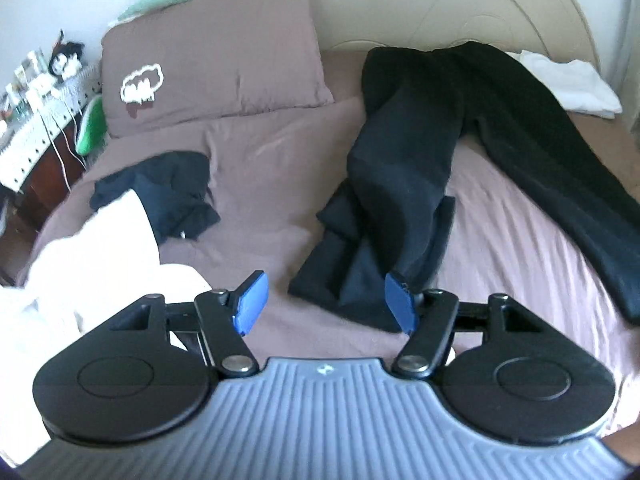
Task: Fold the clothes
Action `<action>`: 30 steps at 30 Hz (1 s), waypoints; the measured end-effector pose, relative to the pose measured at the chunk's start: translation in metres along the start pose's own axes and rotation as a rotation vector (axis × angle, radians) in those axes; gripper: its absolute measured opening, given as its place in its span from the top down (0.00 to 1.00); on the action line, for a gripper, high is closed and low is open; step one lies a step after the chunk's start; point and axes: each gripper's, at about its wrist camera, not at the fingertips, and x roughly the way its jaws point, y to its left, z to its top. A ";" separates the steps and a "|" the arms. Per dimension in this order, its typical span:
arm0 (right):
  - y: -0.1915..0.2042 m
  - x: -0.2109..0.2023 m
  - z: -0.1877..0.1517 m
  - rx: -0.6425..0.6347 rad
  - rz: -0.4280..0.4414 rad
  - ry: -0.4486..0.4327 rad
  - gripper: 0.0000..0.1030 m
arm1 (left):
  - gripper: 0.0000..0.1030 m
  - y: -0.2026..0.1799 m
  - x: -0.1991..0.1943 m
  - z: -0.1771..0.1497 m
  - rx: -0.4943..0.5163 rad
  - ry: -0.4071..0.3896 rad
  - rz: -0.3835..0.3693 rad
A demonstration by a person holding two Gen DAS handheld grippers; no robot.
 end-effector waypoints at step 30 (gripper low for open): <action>0.391 0.201 0.011 -0.569 0.299 0.120 0.51 | 0.36 0.079 0.132 0.013 -0.214 0.009 -0.142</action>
